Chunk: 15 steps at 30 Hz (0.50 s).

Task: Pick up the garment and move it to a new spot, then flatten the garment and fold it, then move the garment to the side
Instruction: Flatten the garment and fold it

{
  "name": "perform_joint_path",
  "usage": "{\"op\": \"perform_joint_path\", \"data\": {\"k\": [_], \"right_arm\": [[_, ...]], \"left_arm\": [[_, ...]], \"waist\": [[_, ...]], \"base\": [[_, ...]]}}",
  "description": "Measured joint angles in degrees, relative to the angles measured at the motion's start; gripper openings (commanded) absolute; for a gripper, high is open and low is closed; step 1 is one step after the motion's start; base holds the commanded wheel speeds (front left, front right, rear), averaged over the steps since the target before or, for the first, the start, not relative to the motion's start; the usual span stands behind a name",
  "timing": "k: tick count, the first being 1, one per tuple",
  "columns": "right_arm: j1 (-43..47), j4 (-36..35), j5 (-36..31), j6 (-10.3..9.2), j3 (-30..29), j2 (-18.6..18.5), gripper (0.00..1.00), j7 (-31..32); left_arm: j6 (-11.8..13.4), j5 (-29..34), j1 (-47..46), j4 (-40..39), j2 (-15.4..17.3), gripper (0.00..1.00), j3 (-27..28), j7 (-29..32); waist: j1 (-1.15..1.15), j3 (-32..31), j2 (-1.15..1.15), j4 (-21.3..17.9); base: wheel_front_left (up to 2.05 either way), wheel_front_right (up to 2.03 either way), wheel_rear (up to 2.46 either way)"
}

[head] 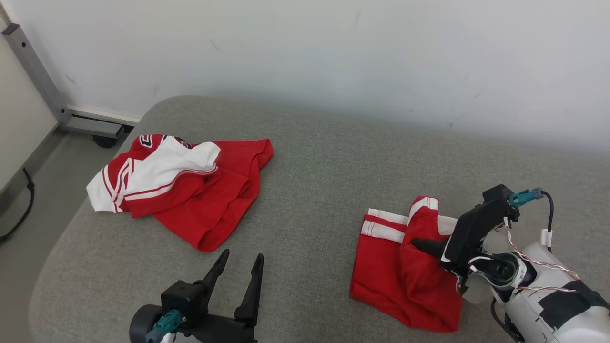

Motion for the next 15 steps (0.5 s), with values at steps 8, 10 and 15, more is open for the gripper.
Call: {"op": "perform_joint_path", "data": {"k": [8,10,15], "right_arm": [[-2.20,2.04,-1.16,-0.29,1.67,1.23,1.00,0.24],[-2.38,1.99,-1.16,-0.27,1.68,1.36,1.00,0.18],[-2.17,0.51,-1.19,0.66,0.99,0.49,1.00,-1.07]], "left_arm": [[0.03,0.00,0.05,0.25,0.43,1.00,0.68,-0.05],[0.04,0.00,0.06,0.29,0.53,1.00,0.86,-0.07],[0.08,0.00,0.26,0.25,0.73,1.00,1.30,-0.08]], "waist": [[0.00,0.28,0.00,0.07],[0.00,0.25,0.00,-0.36],[0.00,0.10,0.00,-1.68]], "base": [[0.00,0.00,0.00],[0.00,0.00,0.00],[0.00,0.00,0.00]]}}
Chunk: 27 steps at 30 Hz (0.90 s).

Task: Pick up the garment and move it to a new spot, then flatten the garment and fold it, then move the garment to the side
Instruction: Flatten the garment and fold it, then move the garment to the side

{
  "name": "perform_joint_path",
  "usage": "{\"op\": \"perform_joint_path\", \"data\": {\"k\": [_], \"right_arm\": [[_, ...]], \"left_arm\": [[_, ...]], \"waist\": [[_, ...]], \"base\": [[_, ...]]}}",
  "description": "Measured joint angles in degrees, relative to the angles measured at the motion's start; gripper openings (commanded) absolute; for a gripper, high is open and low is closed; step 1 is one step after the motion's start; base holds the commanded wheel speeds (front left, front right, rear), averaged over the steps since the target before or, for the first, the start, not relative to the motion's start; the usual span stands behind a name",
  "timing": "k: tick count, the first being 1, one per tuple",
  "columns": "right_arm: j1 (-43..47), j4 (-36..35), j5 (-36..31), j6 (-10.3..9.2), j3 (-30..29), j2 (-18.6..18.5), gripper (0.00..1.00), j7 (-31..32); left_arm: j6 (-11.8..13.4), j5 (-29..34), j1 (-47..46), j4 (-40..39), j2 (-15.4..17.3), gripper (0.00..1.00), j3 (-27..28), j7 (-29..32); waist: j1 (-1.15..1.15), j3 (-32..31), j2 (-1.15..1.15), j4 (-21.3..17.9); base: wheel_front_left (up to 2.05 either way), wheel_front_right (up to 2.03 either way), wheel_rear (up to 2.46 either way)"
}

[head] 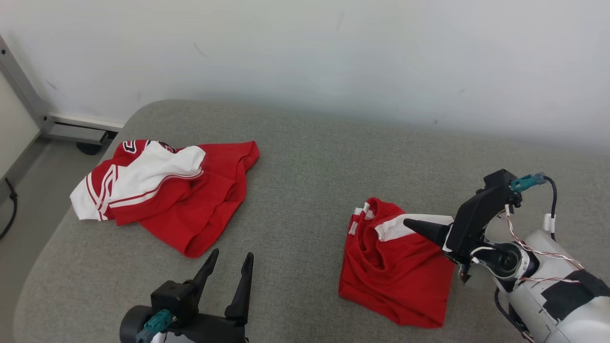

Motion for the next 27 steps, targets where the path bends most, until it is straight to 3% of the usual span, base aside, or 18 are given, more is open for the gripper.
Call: {"op": "perform_joint_path", "data": {"k": [5,11,20,27], "right_arm": [[1.74,-3.27,-3.68,1.48,0.96,-3.98,1.00,-2.59],[4.70,-5.59,-8.93,1.34,2.92,-8.23,1.00,-5.33],[6.44,-6.19,-9.64,0.31,4.07,-7.15,1.00,-6.25],[5.82,-2.26,-9.45,-1.18,3.67,-5.33,1.00,-6.23]], "left_arm": [[0.02,0.10,0.09,-0.40,0.43,1.00,0.60,-0.01],[0.10,1.37,0.15,-1.21,1.40,1.00,0.68,-0.08],[0.12,2.04,-0.25,-1.60,0.68,1.00,-0.48,0.02],[0.20,2.27,-1.54,-1.55,-0.44,1.00,-1.01,0.51]], "waist": [[0.00,-0.10,0.00,-1.59],[0.00,0.08,0.00,-3.51],[0.00,0.80,0.00,-3.93],[0.00,1.69,0.00,-2.15]], "base": [[0.00,0.00,0.00],[0.00,0.00,0.00],[0.00,0.00,0.00],[0.00,0.00,0.00]]}}
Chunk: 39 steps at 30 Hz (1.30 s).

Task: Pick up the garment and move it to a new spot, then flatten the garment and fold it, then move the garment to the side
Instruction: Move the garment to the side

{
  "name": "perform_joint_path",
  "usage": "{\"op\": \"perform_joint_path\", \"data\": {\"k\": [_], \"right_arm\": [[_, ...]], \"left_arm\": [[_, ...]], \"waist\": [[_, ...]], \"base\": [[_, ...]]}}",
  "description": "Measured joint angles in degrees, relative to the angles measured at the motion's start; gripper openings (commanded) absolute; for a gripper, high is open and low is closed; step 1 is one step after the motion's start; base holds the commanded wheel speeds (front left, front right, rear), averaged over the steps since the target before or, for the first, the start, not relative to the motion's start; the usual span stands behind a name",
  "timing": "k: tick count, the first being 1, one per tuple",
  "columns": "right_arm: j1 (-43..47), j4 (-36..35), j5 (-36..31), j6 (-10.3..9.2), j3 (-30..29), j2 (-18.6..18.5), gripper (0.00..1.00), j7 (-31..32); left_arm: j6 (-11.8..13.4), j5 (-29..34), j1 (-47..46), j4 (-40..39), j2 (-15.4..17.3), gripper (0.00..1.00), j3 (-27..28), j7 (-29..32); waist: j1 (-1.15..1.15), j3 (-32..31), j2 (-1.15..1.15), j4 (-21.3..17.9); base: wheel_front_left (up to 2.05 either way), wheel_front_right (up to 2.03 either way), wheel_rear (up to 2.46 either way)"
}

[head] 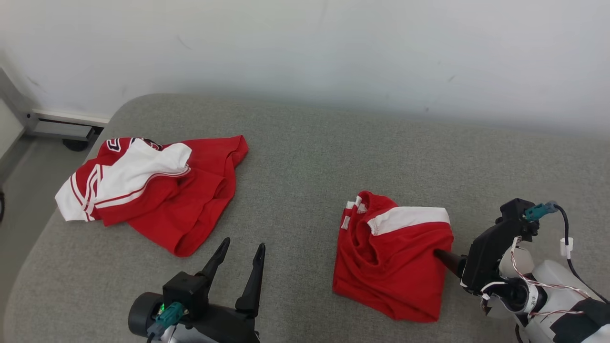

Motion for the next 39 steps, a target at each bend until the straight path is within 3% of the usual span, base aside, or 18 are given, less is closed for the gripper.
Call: {"op": "perform_joint_path", "data": {"k": [12,13,14,15,24,39], "right_arm": [[-1.48,5.67,-0.60,-0.52,1.33,2.47,1.00,0.98],[-1.50,5.78,-0.57,-0.52,1.27,2.60,0.90,0.99],[-1.56,5.81,-0.49,-0.52,1.19,2.74,0.32,0.98],[-1.70,5.92,-0.45,-0.52,1.15,2.90,0.00,1.00],[-4.93,6.65,-0.49,0.66,1.30,3.19,0.00,1.55],[-11.43,6.79,-2.76,2.45,-0.05,-5.26,0.00,1.60]], "left_arm": [[0.00,-0.05,0.02,0.85,-0.26,1.00,0.08,0.00],[0.00,-0.12,0.02,0.86,-0.23,1.00,0.14,0.00],[0.00,-0.20,0.06,0.86,-0.14,1.00,0.27,0.00],[0.00,-0.33,0.06,0.91,-0.09,1.00,0.37,0.00],[0.07,-0.55,0.18,0.74,0.27,1.00,1.89,-0.09],[0.34,-0.92,0.60,-2.71,2.35,1.00,3.97,-0.52]], "waist": [[0.00,0.82,0.00,1.44],[0.00,0.84,0.00,1.46],[0.00,0.90,0.00,1.46],[0.00,0.94,0.00,1.45],[0.00,1.60,0.00,0.10],[0.00,3.32,0.00,-3.92]], "base": [[0.00,0.00,0.00],[0.00,0.00,0.00],[0.00,0.00,0.00],[0.00,0.00,0.00],[0.00,0.00,0.00],[0.00,0.00,0.00]]}}
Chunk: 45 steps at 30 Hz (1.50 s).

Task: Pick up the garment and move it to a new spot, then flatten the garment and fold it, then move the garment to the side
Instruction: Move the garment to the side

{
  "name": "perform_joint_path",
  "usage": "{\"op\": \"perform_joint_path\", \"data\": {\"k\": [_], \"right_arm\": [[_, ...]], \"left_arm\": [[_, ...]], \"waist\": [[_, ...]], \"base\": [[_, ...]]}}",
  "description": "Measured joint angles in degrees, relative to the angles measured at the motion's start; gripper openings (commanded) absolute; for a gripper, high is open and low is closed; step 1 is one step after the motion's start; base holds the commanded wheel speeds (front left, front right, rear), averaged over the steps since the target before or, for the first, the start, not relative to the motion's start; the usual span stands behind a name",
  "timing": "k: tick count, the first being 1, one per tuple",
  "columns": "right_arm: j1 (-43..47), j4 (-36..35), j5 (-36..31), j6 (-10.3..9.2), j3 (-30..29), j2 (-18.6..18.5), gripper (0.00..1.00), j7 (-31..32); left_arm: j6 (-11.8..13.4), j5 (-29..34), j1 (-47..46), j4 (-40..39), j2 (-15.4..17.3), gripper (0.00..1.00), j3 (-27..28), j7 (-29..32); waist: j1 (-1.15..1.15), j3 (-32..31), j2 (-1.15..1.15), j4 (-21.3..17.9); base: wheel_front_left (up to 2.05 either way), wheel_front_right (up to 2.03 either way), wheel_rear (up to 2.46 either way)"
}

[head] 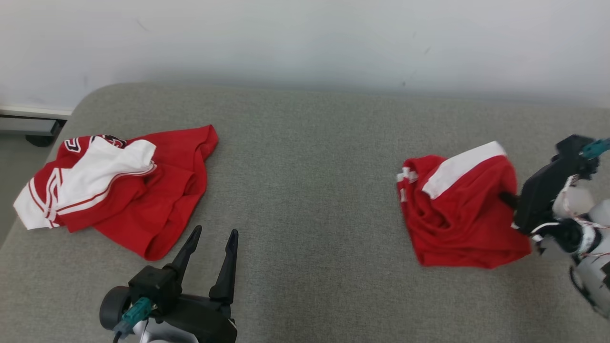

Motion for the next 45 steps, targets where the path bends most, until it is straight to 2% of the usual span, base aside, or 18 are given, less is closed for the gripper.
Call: {"op": "perform_joint_path", "data": {"k": [7,23,33,45], "right_arm": [[-4.28,0.59,-2.41,0.64,-0.91,-6.71,0.00,0.38],[-16.00,2.40,-7.32,0.64,-2.07,-15.67,0.00,0.30],[-19.27,5.97,-9.82,1.23,-1.30,-18.17,0.00,-0.26],[-21.64,8.08,-11.72,2.19,-0.22,-18.49,0.00,-0.68]], "left_arm": [[0.03,0.65,0.03,-4.17,1.58,1.00,0.15,-0.01],[0.24,3.60,-1.23,-13.17,5.15,1.00,2.77,1.04],[0.32,4.12,-2.63,-14.57,5.38,1.00,3.44,1.88],[0.49,4.23,-2.56,-15.24,5.20,1.00,3.79,3.05]], "waist": [[0.00,3.23,0.00,-1.43],[0.00,13.93,0.01,-3.54],[0.01,17.40,0.01,-5.09],[0.00,17.51,0.00,-5.40]], "base": [[0.00,0.00,0.00],[0.00,0.00,0.00],[0.00,0.00,0.00],[0.00,0.00,0.00]]}}
